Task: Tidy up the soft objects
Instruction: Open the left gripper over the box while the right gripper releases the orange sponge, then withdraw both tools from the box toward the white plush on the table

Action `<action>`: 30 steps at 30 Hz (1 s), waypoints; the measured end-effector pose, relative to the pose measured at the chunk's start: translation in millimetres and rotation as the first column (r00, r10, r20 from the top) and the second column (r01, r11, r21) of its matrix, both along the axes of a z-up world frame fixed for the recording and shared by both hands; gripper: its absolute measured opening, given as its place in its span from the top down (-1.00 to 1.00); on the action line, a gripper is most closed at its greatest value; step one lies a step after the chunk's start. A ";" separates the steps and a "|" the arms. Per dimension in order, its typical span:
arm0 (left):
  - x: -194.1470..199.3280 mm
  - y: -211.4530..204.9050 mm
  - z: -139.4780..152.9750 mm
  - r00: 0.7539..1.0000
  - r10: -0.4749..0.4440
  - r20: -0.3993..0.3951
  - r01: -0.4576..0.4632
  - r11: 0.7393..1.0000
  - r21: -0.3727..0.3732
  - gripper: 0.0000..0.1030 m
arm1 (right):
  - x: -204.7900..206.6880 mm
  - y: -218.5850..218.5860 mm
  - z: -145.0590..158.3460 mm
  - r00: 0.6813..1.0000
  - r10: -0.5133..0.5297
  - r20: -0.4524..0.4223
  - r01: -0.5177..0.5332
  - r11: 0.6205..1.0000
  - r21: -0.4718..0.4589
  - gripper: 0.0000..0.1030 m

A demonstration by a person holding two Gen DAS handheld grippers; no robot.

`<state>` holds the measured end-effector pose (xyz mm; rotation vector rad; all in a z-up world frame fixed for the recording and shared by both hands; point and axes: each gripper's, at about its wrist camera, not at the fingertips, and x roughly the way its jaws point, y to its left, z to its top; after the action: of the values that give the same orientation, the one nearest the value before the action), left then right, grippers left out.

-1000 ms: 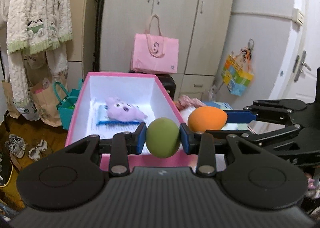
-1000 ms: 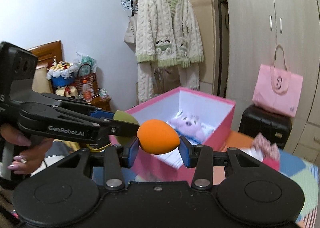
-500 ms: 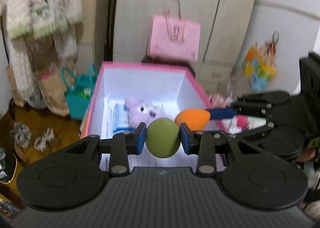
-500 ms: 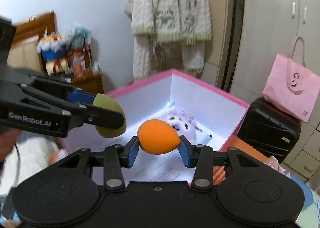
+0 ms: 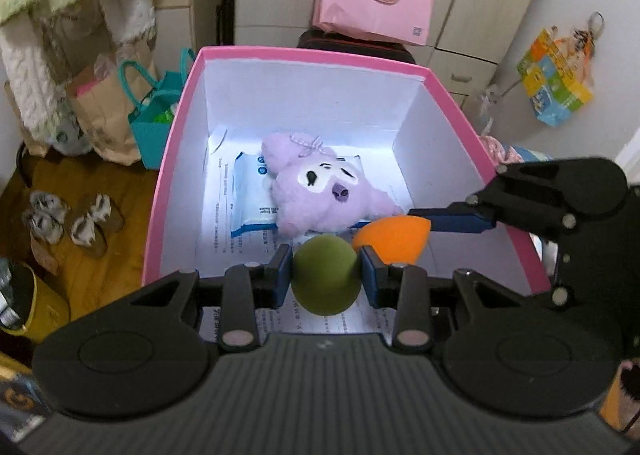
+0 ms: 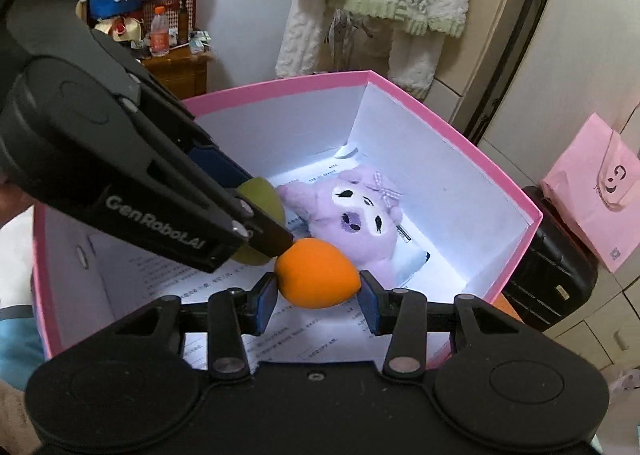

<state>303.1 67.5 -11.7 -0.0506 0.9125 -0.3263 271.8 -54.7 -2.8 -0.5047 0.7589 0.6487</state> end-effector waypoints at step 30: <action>-144.0 10.7 92.5 0.938 -0.099 0.332 0.085 0.995 0.059 -0.46 | -112.7 -24.1 64.0 0.978 -0.125 0.165 0.104 0.986 0.133 -0.53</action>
<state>159.1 78.2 80.7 0.0866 0.5841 -0.3886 159.1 -78.7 61.2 -0.3947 0.5759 0.5328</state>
